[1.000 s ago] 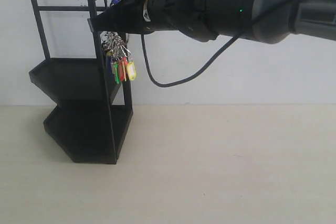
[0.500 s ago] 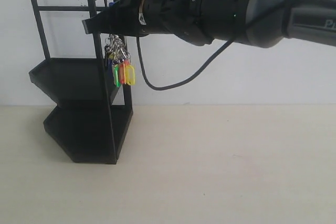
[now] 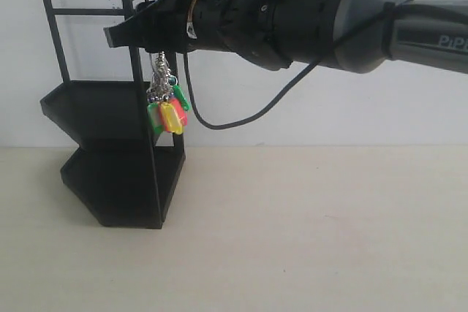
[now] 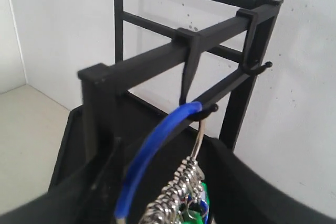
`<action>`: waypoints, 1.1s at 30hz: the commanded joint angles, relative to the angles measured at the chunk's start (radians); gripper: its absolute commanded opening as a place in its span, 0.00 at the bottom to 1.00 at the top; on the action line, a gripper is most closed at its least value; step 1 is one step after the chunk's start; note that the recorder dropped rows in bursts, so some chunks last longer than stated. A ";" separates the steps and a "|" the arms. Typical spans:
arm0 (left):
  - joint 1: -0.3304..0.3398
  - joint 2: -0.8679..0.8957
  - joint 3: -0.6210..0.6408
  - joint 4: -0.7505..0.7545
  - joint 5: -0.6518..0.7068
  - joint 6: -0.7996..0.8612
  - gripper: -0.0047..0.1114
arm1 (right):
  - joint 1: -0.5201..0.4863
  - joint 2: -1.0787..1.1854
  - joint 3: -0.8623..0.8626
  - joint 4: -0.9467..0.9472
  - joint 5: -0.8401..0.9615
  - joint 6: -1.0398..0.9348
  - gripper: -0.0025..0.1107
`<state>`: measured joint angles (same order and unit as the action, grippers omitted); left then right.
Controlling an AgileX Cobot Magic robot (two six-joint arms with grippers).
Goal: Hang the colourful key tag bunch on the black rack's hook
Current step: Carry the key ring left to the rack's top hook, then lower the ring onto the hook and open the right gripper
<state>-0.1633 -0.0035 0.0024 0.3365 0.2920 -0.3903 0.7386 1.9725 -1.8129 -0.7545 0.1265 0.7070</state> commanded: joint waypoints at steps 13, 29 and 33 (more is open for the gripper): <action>-0.008 0.004 -0.002 -0.001 -0.003 -0.006 0.08 | 0.002 -0.089 -0.004 -0.010 0.152 0.001 0.54; -0.008 0.004 -0.002 -0.001 -0.003 -0.006 0.08 | 0.030 -0.177 -0.003 0.294 0.548 -0.328 0.27; -0.008 0.004 -0.002 -0.001 -0.003 -0.006 0.08 | 0.041 -0.199 -0.003 0.321 0.713 -0.383 0.24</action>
<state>-0.1633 -0.0035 0.0024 0.3365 0.2920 -0.3903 0.7686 1.7988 -1.8129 -0.4485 0.7231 0.3584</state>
